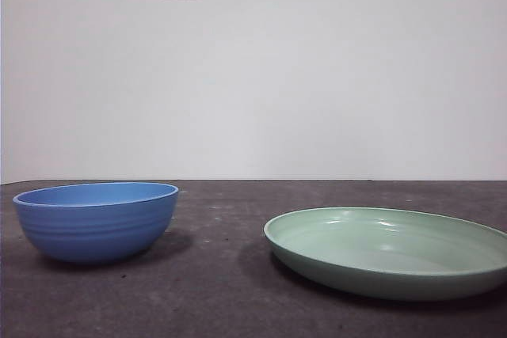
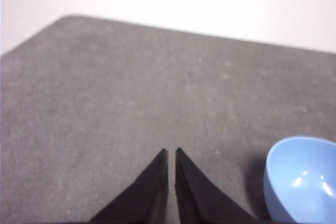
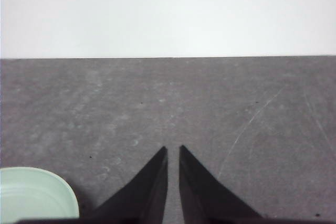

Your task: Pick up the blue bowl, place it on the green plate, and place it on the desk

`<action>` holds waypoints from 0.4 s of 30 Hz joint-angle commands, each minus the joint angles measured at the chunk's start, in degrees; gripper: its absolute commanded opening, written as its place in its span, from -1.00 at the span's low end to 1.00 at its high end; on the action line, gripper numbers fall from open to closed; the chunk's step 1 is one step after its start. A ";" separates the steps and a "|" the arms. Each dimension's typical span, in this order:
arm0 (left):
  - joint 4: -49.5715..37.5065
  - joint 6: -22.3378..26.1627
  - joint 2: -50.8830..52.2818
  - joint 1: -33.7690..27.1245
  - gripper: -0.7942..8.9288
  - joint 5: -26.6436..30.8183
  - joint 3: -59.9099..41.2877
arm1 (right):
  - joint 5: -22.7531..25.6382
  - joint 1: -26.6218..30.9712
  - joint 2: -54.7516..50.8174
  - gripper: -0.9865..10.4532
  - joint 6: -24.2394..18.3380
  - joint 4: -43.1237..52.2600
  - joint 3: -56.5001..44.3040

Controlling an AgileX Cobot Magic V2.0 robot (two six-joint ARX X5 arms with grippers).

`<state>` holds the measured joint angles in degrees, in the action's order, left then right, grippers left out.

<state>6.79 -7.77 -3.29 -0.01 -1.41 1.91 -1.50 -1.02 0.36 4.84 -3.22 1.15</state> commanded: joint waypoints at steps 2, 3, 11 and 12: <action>-0.33 -3.34 0.09 0.15 -0.80 -0.13 2.51 | -0.31 0.02 -0.09 -0.80 6.84 0.04 4.04; -0.26 -4.04 0.09 0.17 -0.80 -0.55 3.28 | -0.61 0.02 -0.07 -0.80 8.41 -0.04 5.11; 1.77 -5.46 -1.81 1.31 -0.80 -1.49 11.67 | -9.46 0.02 7.08 -0.80 11.76 -9.66 18.56; 2.91 -5.44 -2.38 1.31 -0.80 -1.49 13.16 | -10.67 0.02 8.68 -0.80 11.72 -12.28 20.74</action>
<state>9.93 -12.82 -5.39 1.23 -2.76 13.34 -11.38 -1.02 8.12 15.51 -14.28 19.94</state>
